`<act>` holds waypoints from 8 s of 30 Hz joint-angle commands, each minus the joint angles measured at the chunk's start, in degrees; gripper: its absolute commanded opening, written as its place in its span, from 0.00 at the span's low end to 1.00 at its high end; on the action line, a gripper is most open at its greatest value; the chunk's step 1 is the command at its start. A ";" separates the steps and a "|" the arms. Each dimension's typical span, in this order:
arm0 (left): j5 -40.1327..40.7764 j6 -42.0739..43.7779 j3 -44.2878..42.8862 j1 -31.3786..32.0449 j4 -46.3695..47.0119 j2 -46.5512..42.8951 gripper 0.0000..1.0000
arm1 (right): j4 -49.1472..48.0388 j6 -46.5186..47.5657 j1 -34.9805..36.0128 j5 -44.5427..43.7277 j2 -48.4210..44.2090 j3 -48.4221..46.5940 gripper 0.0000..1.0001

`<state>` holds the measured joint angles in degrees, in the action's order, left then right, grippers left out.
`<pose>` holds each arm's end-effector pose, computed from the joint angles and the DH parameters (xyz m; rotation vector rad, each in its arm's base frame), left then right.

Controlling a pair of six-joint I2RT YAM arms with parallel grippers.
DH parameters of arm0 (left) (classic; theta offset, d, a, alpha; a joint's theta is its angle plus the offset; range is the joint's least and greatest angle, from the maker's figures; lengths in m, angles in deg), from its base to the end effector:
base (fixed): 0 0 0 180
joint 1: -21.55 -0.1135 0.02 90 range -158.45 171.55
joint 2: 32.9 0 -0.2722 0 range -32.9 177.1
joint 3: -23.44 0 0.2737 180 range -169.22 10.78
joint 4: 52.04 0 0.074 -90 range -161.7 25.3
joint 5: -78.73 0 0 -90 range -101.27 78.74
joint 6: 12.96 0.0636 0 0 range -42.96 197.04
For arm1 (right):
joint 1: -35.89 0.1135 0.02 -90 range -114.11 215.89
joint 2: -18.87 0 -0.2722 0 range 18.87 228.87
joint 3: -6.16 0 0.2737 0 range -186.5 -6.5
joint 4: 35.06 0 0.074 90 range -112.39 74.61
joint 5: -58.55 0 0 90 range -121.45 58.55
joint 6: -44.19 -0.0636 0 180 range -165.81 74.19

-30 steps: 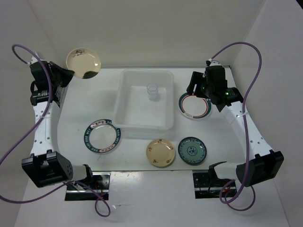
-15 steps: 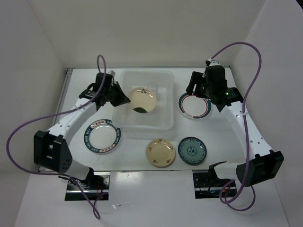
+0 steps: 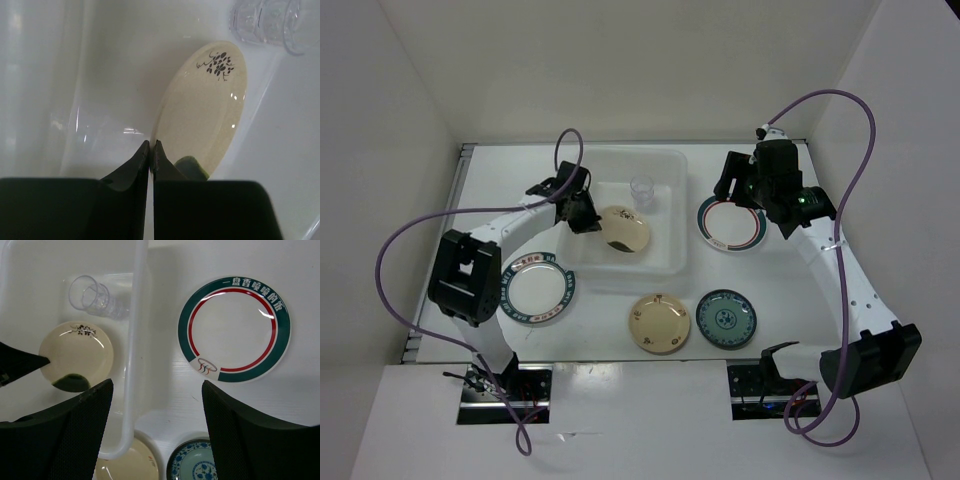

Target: Place the mixed dishes into the plastic bin

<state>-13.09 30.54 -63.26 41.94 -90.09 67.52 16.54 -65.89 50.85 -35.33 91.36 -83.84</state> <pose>0.3932 -0.1483 0.2082 -0.5629 2.4898 -0.5214 0.3035 0.0766 0.3784 0.1363 2.1732 0.2775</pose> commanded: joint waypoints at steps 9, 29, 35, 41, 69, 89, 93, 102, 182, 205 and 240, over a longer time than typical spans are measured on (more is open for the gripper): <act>1.74 1.32 -3.57 -0.08 1.57 3.55 0.18 | -2.38 0.12 -0.20 -0.34 -0.77 -0.09 0.77; -0.65 -0.17 0.81 -10.17 -7.29 -33.41 0.88 | -2.38 0.12 -0.20 0.19 0.81 -0.62 0.77; 6.22 -2.98 12.68 -16.34 -11.08 -41.88 0.86 | -2.90 0.12 -0.20 0.72 0.81 0.16 0.77; 0.34 -5.44 22.97 -18.18 -8.37 -45.66 0.86 | -1.59 -1.89 -0.20 -6.11 0.28 1.93 0.77; -4.77 -7.82 28.07 -18.18 -3.62 -48.13 0.87 | -6.68 -11.21 -24.10 4.13 26.12 11.33 0.50; -4.77 -8.87 29.13 -18.18 -2.56 -50.32 0.89 | -14.93 -15.25 -27.00 12.31 31.57 17.83 0.35; -4.77 -9.39 29.66 -18.18 -2.04 -51.47 0.89 | -18.28 -17.10 -28.06 13.90 30.87 19.86 0.27; -4.77 -9.93 30.71 -18.18 -1.51 -51.99 0.89 | -25.13 -17.89 -28.06 18.73 27.89 22.15 0.00; -4.94 -6.23 37.04 -14.84 -1.51 -53.14 0.90 | -10.73 -4.18 6.40 27.08 33.15 -1.67 0.00; 16.64 0.52 26.42 -16.51 -6.60 -41.90 0.93 | 0.44 0.74 6.40 21.81 21.83 -13.10 0.55; -1.43 32.26 12.34 -27.32 -3.36 -4.18 0.98 | -0.18 1.44 5.34 16.98 1.43 7.03 0.63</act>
<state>-13.11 59.89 -48.86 14.68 -94.61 63.31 16.59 -65.47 56.51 -17.98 94.20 -77.72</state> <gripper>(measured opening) 0.980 0.628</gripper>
